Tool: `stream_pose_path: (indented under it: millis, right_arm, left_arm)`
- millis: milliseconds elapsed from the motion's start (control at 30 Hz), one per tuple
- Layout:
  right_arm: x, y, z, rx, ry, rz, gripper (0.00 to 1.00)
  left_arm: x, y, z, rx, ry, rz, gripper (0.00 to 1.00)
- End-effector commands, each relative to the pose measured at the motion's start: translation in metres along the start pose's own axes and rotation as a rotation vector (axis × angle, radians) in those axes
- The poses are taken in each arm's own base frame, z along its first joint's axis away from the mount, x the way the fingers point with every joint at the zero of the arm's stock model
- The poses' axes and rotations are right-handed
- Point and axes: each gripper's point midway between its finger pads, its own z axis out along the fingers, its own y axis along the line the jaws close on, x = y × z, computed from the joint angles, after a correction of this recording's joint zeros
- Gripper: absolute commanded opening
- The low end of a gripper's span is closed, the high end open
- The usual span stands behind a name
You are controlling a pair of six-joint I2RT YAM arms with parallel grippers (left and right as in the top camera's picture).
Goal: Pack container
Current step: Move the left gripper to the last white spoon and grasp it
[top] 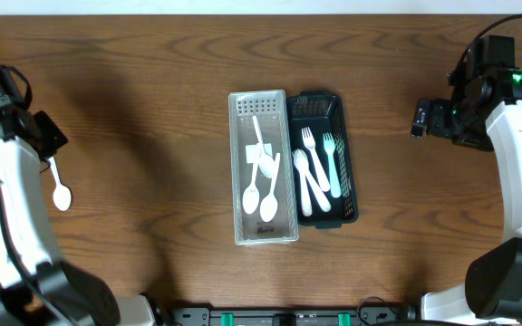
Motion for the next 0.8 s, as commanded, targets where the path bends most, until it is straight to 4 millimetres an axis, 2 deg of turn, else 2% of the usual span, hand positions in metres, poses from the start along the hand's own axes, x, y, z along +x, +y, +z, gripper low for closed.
stream_pose_path:
  millis: [0, 33, 100, 133, 267, 467, 633, 767]
  right_arm:
    - [0.001, 0.000, 0.002, -0.006, 0.006, -0.009, 0.99]
    - [0.001, 0.000, 0.002, -0.006, 0.005, -0.009, 0.99]
    - [0.001, 0.000, 0.002, -0.006, 0.006, -0.009, 0.99]
    - [0.001, 0.000, 0.002, -0.006, 0.007, -0.009, 0.99]
    - [0.001, 0.000, 0.002, -0.006, 0.008, -0.010, 0.99]
    - [0.001, 0.000, 0.002, -0.006, 0.007, -0.010, 0.99]
    - [0.002, 0.000, 0.002, -0.005, 0.009, -0.010, 0.99]
    - [0.002, 0.000, 0.002, -0.005, 0.011, -0.010, 0.99]
  left_arm:
    - [0.005, 0.006, 0.035, -0.015, 0.080, 0.005, 0.09]
    - [0.007, 0.007, 0.046, -0.021, 0.101, 0.005, 0.25]
    - [0.011, 0.010, 0.064, -0.033, 0.137, -0.002, 0.63]
    - [0.013, 0.011, 0.073, -0.039, 0.157, -0.004, 0.70]
    - [0.023, 0.015, 0.103, -0.051, 0.217, -0.010, 0.75]
    - [0.042, 0.000, 0.135, 0.072, 0.313, 0.068, 0.75]
    - [0.053, 0.004, 0.150, 0.080, 0.364, 0.074, 0.75]
    - [0.056, 0.003, 0.155, 0.144, 0.377, 0.085, 0.75]
